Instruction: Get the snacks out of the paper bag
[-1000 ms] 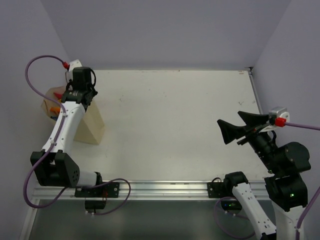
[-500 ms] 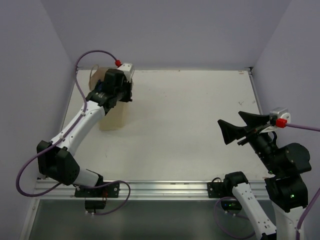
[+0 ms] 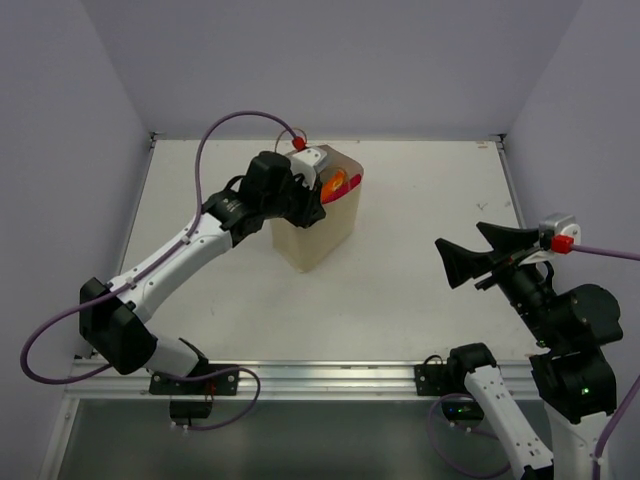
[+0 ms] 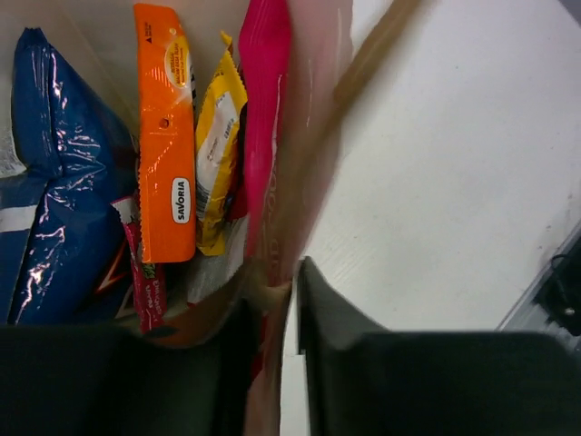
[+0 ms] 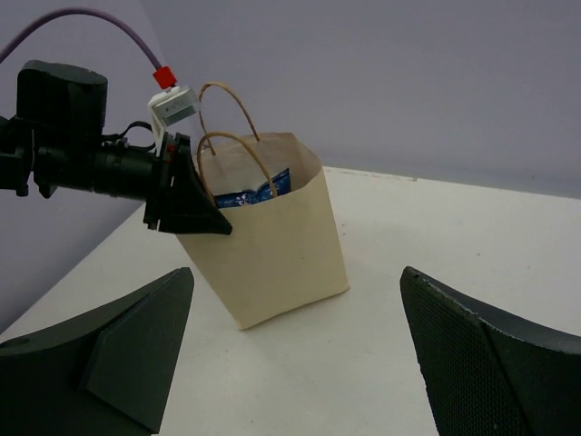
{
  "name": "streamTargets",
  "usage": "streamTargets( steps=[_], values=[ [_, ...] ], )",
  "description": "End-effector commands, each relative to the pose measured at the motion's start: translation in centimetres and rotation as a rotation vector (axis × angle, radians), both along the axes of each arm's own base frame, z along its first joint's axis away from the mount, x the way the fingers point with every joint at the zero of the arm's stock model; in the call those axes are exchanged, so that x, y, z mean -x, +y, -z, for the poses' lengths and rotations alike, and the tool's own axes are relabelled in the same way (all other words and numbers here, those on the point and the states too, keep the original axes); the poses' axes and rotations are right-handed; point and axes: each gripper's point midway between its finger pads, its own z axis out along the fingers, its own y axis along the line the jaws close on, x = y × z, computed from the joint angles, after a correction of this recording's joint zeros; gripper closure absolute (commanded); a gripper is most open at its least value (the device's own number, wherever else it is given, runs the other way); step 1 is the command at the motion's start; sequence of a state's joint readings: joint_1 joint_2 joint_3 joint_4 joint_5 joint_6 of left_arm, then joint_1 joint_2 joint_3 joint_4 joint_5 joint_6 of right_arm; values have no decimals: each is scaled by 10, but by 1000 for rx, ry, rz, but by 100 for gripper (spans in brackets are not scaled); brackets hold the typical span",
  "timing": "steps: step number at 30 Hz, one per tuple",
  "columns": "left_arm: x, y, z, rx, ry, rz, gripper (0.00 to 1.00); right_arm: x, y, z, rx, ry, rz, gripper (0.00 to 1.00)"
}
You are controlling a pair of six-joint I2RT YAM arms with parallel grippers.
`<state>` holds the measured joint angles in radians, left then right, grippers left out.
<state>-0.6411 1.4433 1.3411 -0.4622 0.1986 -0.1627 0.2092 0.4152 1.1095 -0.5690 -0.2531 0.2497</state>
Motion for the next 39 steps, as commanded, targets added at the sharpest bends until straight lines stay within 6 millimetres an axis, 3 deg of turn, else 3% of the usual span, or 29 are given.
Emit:
streamTargets(
  steps=[1,2,3,5,6,8,13,14,16,18,20,22,23,24,25,32,37,39],
  values=[
    [3,-1,-37,51,-84,26,68,-2,2,-10,-3,-9,-10,1],
    [3,0,-38,45,-84,20,58,-3,2,-10,-2,-8,-7,1],
    [1,1,-45,47,-97,14,34,-3,2,-10,0,-6,-8,1],
    [2,2,-56,50,-101,16,15,-3,1,-11,3,-5,-5,1],
    [4,0,-78,81,-126,26,5,-3,1,-11,4,-6,-2,1],
    [7,0,-101,109,-153,33,0,-3,0,-11,7,-4,0,1],
    [14,14,-170,192,-265,-18,0,-3,2,-11,10,-2,-6,1],
    [15,21,-189,218,-316,-48,0,-3,2,-12,10,-4,-7,1],
    [3,47,-202,205,-379,-194,0,-4,3,-12,9,-2,-14,1],
    [-20,80,-193,146,-409,-370,0,-4,4,-11,10,0,-18,1],
    [-36,98,-182,134,-401,-423,0,-4,4,-9,11,3,-20,1],
    [-55,116,-151,162,-326,-398,0,-2,4,-9,12,-1,-23,1],
    [-63,117,-150,194,-342,-387,0,-2,4,-8,12,-1,-21,1],
    [-67,119,-129,186,-313,-359,1,-1,3,-8,14,-2,-19,1],
    [-71,116,-120,177,-310,-342,2,-1,3,-6,15,2,-18,1],
    [-91,97,-80,137,-302,-234,6,0,1,0,24,11,-10,1],
    [-122,106,-46,45,-273,-309,16,-1,5,2,23,18,-28,1],
    [-131,103,-43,39,-271,-304,24,-2,6,4,28,24,-37,1]
  ],
)
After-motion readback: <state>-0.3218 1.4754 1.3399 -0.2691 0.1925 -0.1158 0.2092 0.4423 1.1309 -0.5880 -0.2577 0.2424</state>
